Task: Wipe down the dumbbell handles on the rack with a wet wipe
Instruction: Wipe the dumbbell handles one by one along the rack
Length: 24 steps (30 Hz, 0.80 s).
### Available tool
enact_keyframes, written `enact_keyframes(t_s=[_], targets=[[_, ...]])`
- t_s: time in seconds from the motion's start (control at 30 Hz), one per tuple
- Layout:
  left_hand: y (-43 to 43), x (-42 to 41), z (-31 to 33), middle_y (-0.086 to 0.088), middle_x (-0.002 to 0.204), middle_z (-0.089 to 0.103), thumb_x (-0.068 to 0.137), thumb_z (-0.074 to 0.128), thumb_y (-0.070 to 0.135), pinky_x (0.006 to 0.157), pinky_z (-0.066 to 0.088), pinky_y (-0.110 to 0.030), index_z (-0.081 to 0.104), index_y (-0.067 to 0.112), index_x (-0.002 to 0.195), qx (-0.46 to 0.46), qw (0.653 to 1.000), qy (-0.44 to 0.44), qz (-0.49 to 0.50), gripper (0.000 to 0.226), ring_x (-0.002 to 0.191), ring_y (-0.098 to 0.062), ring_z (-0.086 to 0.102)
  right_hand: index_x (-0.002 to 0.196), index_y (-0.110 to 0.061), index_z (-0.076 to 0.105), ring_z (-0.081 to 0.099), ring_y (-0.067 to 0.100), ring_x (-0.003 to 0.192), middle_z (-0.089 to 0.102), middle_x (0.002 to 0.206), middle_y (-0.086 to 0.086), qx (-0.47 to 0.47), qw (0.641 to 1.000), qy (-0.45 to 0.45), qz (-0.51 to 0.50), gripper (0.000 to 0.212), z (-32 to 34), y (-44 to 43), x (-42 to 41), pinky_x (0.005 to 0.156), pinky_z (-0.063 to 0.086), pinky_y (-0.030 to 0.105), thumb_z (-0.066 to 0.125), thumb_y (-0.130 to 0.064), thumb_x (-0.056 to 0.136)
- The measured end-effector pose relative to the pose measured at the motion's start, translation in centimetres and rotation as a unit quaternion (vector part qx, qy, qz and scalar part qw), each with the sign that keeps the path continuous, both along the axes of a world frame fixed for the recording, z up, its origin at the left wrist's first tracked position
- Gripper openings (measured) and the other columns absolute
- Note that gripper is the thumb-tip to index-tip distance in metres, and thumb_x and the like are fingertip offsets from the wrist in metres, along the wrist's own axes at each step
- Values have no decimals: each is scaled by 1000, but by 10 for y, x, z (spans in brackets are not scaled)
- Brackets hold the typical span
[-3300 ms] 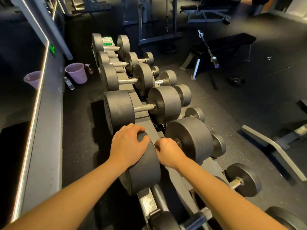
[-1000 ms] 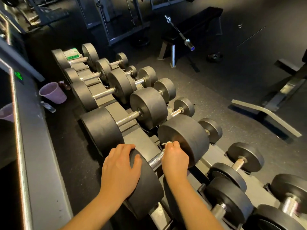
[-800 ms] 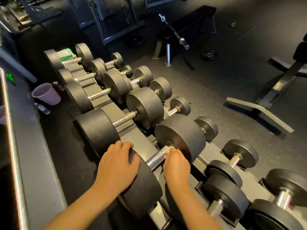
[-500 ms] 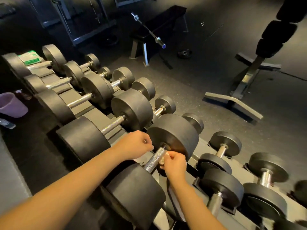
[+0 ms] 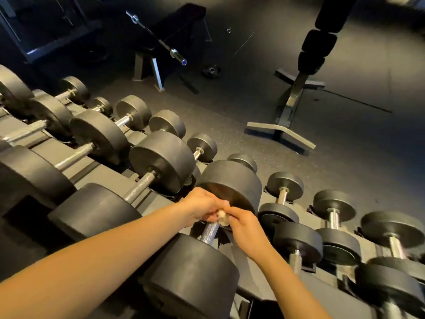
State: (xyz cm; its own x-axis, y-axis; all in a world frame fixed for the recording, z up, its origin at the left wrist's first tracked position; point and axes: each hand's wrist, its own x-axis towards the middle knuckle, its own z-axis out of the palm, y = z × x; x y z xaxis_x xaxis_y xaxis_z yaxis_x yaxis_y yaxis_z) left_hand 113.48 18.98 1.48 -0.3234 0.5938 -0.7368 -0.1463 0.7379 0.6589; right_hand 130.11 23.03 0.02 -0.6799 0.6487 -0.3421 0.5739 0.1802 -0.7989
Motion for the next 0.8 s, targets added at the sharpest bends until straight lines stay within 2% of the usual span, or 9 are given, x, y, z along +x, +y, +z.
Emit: enact_keyframes(t_s=[0.13, 0.27, 0.37, 0.47, 0.53, 0.6, 0.67, 0.7, 0.8], targets=[[1, -2, -6, -9, 72, 72, 88, 75, 1, 59, 59, -23, 78, 0, 93, -42, 998, 20, 38, 6, 63, -14, 69, 123, -23, 70, 68, 5, 93, 73, 108, -10, 16, 999, -4, -34, 25, 16, 10, 6, 78, 56, 17, 57, -21, 102], [1, -3, -9, -12, 57, 65, 91, 63, -11, 44, 55, -26, 66, -7, 87, -69, 987, -15, 146, 6, 43, -16, 64, 97, -17, 69, 71, 16, 62, 74, 77, 6, -69, 995, -72, -1, 18, 21, 18, -6, 65, 61, 37, 74, -33, 91], [0, -4, -10, -19, 69, 69, 89, 61, -16, 47, 59, -32, 64, -10, 89, -70, 982, -14, 175, 6, 53, -23, 67, 77, -14, 65, 70, 31, 64, 71, 74, 11, -26, 989, -141, -41, 23, 2, 9, -26, 65, 61, 47, 64, -29, 95], [-2, -3, -9, -19, 80, 68, 88, 62, -9, 66, 65, -39, 72, -7, 96, -55, 990, 63, 110, 13, 68, -27, 66, 73, -17, 60, 64, 26, 70, 65, 74, 6, 92, 977, -180, -66, 29, -5, 5, -35, 63, 54, 38, 54, -26, 99], [-4, 1, -8, -12, 75, 69, 90, 67, 6, 71, 65, -39, 75, 3, 84, -51, 993, 105, 22, 11, 70, -23, 67, 79, -17, 64, 62, 23, 73, 64, 76, 3, 124, 972, -186, -69, 26, -5, 4, -34, 65, 54, 36, 52, -26, 100], [-3, 5, -7, -1, 56, 59, 91, 72, 27, 64, 57, -34, 64, 12, 64, -49, 986, 137, -79, 32, 58, -17, 58, 87, -18, 67, 61, 20, 72, 62, 78, 0, 128, 969, -201, -60, 22, -4, 5, -33, 63, 52, 29, 53, -28, 101], [0, 9, -10, -1, 53, 50, 94, 69, 36, 56, 40, -31, 52, 17, 60, -46, 961, 214, -168, 43, 55, -20, 51, 80, -18, 61, 54, 18, 65, 56, 72, -1, 126, 969, -210, -34, 23, -1, 10, -29, 52, 38, 23, 54, -28, 100], [1, 11, -11, -7, 59, 53, 96, 66, 38, 55, 36, -31, 51, 17, 64, -47, 942, 259, -208, 41, 60, -26, 55, 74, -18, 56, 51, 18, 61, 53, 67, -2, 124, 971, -202, -24, 28, 3, 14, -26, 48, 33, 23, 54, -27, 100], [4, 15, -12, -16, 83, 65, 100, 58, 35, 61, 38, -32, 55, 14, 75, -52, 901, 333, -273, 33, 84, -32, 67, 61, -23, 47, 46, 11, 51, 49, 56, -5, 148, 978, -145, -6, 39, 23, 28, -14, 47, 33, 24, 56, -27, 99]])
